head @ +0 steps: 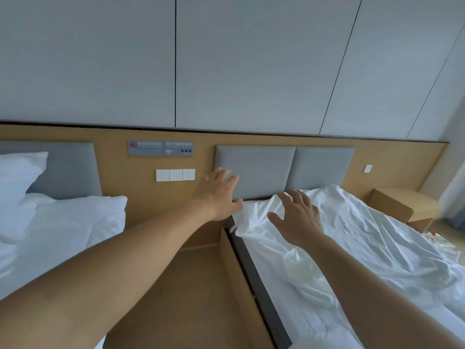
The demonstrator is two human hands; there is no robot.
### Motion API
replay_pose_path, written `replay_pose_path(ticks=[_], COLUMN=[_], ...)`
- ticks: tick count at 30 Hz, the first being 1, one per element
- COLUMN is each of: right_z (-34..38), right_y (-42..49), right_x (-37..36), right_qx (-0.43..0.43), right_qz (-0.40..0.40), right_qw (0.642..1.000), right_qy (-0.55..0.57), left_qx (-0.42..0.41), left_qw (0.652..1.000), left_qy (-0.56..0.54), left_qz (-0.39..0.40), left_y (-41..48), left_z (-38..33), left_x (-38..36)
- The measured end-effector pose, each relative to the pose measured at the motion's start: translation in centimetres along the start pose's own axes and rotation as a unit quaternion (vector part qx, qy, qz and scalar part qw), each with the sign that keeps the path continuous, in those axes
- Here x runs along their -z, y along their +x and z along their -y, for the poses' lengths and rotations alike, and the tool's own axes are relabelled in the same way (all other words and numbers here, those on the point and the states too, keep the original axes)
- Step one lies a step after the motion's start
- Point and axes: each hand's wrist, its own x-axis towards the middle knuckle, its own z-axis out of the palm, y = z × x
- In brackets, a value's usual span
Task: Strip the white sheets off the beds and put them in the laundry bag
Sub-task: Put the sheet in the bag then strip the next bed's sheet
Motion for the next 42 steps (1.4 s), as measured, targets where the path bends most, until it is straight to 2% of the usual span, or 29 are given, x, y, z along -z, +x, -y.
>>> replay_pose_path(ticks=[3,6,12,21,26,31,37,42], right_z=[-1.4,-3.6,-11.6,-22.6,-26.4,-29.3,-29.6,-30.8], right_y=[5.7,9.9,19.4,32.3,35.7,36.9,38.0,37.8], right_x=[-2.1,-4.7,-10.3,-18.9,-24.6,-32.2,-42.0,-48.7], right_qx=[-0.038,-0.065,-0.133,-0.209,-0.254,-0.352,-0.491,-0.584], right_qz=[-0.009,0.021,0.025,0.087,0.129,0.194,0.252,0.29], right_qw=[0.999,0.998,0.991,0.974,0.958,0.915,0.83,0.755], right_qy=[0.002,-0.009,-0.018,0.013,0.024,0.037,0.081,0.067], left_qx=[-0.032,-0.07,-0.134,-0.171,-0.186,-0.231,-0.294,-0.276], left_qw=[0.999,0.997,0.99,0.975,0.962,0.933,0.892,0.898], left_qy=[0.006,0.001,-0.006,-0.003,-0.027,-0.042,-0.036,0.021], left_qz=[0.005,0.023,0.052,0.142,0.196,0.272,0.34,0.343], left_y=[7.4,14.1,28.0,45.9,53.4,59.8,65.8,67.7], left_z=[1.2,1.0,-2.1,-5.6,-6.9,-7.6,-7.6,-5.9], left_x=[-1.9,-4.8,-12.1,-23.6,-31.4,-41.8,-55.6,-64.9])
